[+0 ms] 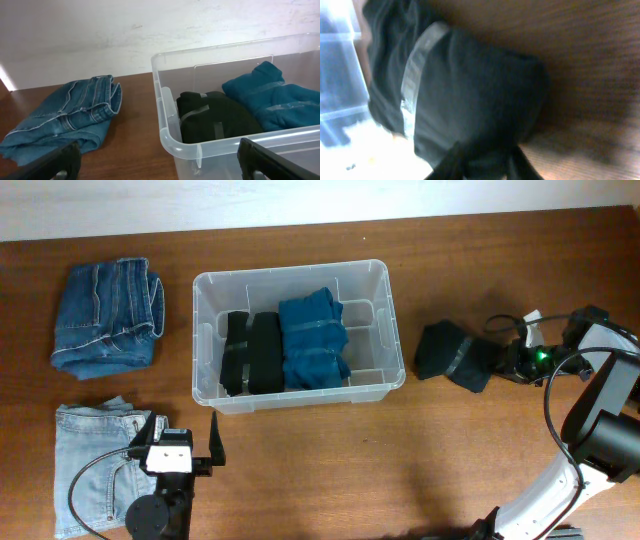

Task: Pack container
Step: 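Grasp the black garment with the right gripper and lift it, then carry the black garment left over the container beside the teal one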

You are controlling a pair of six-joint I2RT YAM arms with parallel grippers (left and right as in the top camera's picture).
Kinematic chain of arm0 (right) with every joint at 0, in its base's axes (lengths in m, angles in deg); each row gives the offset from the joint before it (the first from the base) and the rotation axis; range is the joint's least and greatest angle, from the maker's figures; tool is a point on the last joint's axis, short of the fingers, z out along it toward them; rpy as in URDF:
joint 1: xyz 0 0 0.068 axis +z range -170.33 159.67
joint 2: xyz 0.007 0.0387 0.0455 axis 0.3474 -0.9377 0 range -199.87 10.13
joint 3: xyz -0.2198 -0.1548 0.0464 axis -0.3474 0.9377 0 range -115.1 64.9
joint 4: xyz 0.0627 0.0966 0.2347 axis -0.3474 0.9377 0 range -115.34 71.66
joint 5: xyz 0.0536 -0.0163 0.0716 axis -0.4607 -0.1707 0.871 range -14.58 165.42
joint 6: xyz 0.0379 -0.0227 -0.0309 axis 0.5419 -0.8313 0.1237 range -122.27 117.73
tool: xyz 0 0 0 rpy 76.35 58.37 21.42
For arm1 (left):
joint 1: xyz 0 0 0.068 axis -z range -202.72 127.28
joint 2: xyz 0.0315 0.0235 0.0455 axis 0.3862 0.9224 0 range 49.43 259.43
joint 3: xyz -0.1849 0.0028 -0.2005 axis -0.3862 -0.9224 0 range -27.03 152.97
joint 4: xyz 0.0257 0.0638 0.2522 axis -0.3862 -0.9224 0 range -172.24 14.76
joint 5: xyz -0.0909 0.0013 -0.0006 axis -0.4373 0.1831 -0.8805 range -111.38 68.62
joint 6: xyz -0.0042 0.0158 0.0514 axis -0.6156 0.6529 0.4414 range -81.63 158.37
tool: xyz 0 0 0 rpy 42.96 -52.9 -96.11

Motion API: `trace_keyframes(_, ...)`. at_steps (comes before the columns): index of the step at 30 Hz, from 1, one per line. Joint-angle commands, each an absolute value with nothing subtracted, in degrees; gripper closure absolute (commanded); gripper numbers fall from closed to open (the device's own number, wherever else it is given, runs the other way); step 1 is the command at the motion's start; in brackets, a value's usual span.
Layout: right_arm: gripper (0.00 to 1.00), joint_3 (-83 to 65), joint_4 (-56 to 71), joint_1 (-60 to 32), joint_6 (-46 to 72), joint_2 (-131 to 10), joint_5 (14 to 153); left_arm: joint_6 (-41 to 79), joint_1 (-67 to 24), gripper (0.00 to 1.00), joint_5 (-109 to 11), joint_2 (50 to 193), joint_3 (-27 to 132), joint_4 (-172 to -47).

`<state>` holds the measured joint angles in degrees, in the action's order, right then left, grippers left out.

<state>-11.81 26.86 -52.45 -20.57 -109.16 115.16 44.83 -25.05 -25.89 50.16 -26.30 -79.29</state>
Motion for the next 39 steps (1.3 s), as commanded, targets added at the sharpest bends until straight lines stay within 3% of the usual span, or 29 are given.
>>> trace_keyframes(1, 0.92, -11.6, 27.0, -52.6, -21.3, -109.6, 116.9, 45.4, -25.1, 0.01, -26.5, 49.8, -26.5, -79.4)
trace_keyframes(3, 0.96, -12.1, 26.9, -52.6, -19.3, -109.6, 117.7, 45.4, -25.1, 0.01, -26.5, 49.8, -26.5, -79.4)
trace_keyframes(12, 0.96, -19.7, 31.5, -52.6, -15.5, -109.5, 127.2, 45.4, -25.1, 0.01, -26.5, 49.8, -26.5, -79.4)
trace_keyframes(26, 0.96, -45.7, 55.9, -51.0, -20.3, -105.8, 139.3, 45.4, -25.1, 0.01, -26.5, 49.8, -26.5, -79.4)
trace_keyframes(34, 0.96, -60.5, 65.4, -39.6, -20.1, -100.5, 139.0, 45.4, -25.1, 0.01, -26.5, 49.8, -26.5, -79.4)
trace_keyframes(39, 0.96, -65.6, 64.0, -27.8, -10.8, -99.6, 125.0, 45.4, -25.1, 0.01, -26.5, 49.8, -26.5, -79.4)
